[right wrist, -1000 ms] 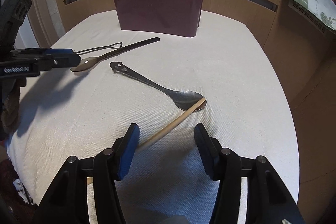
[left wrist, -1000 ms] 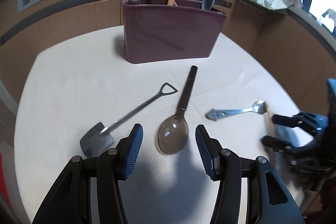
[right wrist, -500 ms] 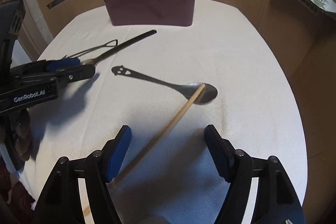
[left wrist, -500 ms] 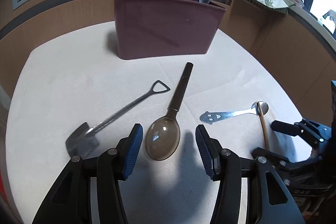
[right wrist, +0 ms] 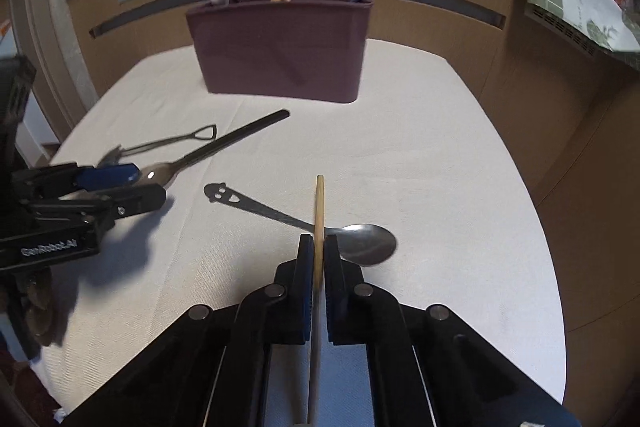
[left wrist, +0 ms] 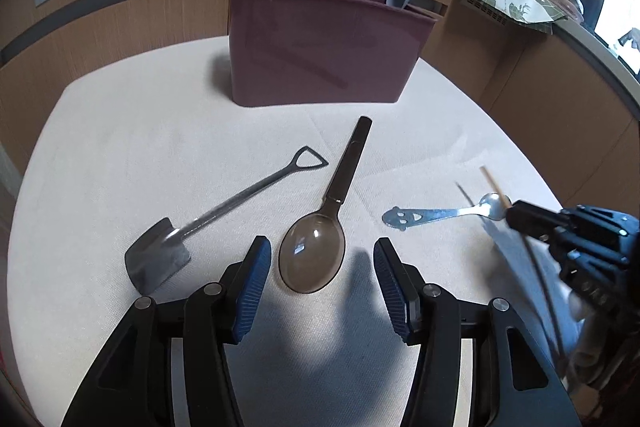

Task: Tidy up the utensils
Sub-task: 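Grasp the second wooden chopstick with the right tool while the left tool grasps the brown spoon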

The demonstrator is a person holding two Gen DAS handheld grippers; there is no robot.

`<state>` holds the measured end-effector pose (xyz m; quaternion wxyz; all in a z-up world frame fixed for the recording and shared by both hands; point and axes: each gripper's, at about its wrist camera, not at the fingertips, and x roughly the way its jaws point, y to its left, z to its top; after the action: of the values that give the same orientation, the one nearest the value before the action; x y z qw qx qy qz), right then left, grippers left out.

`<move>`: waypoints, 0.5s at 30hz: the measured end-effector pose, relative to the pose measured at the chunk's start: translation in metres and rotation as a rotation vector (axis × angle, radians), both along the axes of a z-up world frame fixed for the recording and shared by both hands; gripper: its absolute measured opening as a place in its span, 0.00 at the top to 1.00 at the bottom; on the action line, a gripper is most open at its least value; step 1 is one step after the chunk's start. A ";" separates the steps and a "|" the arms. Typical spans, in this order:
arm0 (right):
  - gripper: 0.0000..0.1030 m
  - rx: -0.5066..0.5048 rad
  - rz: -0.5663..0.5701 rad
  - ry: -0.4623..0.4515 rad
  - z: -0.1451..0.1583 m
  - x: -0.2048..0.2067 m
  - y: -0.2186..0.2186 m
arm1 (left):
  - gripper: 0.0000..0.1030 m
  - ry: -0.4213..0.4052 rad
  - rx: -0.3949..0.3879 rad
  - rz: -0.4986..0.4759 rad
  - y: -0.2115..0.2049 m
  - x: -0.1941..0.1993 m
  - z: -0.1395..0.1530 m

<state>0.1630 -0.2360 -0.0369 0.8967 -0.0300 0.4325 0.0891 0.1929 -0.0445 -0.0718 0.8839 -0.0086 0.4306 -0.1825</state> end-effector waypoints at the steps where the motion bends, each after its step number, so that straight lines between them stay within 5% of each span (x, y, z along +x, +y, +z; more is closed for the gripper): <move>1: 0.96 0.011 -0.007 -0.007 0.003 -0.002 -0.004 | 0.44 -0.005 0.003 0.005 0.000 0.000 0.000; 15: 0.96 0.050 -0.059 0.027 -0.006 -0.001 -0.019 | 0.43 -0.008 0.096 0.036 -0.013 0.017 -0.009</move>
<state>0.1616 -0.2545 -0.0427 0.8935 0.0065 0.4430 0.0737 0.2096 -0.0573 -0.0807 0.8881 0.0266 0.4351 -0.1458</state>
